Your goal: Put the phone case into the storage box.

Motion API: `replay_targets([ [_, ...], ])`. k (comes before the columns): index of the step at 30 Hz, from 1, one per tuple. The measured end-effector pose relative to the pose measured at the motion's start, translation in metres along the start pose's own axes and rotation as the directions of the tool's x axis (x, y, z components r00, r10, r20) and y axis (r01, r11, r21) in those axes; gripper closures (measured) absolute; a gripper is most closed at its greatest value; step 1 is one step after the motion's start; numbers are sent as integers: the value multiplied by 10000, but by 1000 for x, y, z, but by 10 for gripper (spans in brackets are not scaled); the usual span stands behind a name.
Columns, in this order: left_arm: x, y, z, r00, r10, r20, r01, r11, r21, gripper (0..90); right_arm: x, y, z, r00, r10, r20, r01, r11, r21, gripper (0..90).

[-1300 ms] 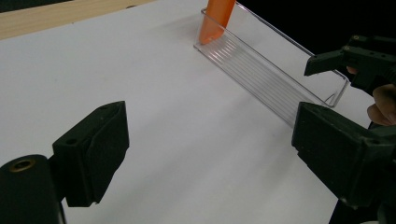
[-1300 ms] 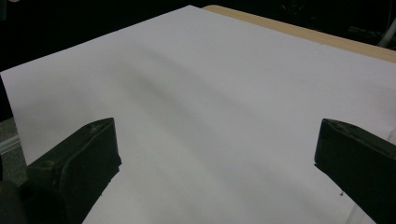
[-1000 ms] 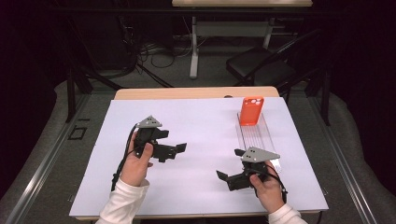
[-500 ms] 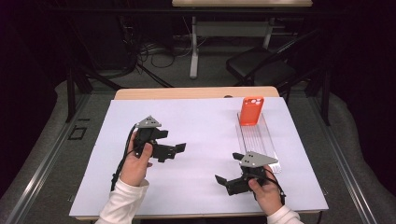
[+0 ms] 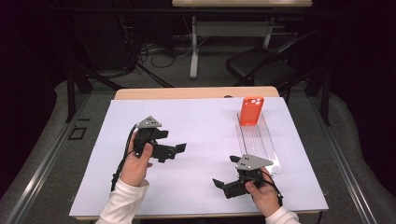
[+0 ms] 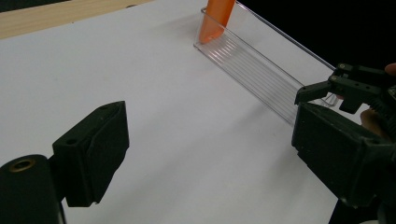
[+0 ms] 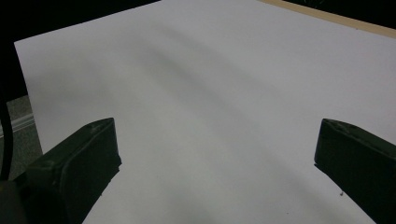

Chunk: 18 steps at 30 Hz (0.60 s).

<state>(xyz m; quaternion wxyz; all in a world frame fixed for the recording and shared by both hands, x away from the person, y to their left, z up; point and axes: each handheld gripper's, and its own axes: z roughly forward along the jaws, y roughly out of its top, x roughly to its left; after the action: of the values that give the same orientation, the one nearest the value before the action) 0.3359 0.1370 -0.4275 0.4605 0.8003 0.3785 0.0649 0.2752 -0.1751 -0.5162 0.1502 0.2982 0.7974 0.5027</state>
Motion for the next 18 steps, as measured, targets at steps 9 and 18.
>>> replay_targets([
  [9, 1, 0, 0, 10000, -11, 0, 11, 10000, 1, 115, 1, -2, 1, 10000, -29, -73, 29, 10000, 2, 0],
  [18, 1, -1, 0, 10000, -19, -24, 19, 10000, 8, 115, 1, -4, 3, 10000, 11, -62, -10, 10000, 79, 0],
])
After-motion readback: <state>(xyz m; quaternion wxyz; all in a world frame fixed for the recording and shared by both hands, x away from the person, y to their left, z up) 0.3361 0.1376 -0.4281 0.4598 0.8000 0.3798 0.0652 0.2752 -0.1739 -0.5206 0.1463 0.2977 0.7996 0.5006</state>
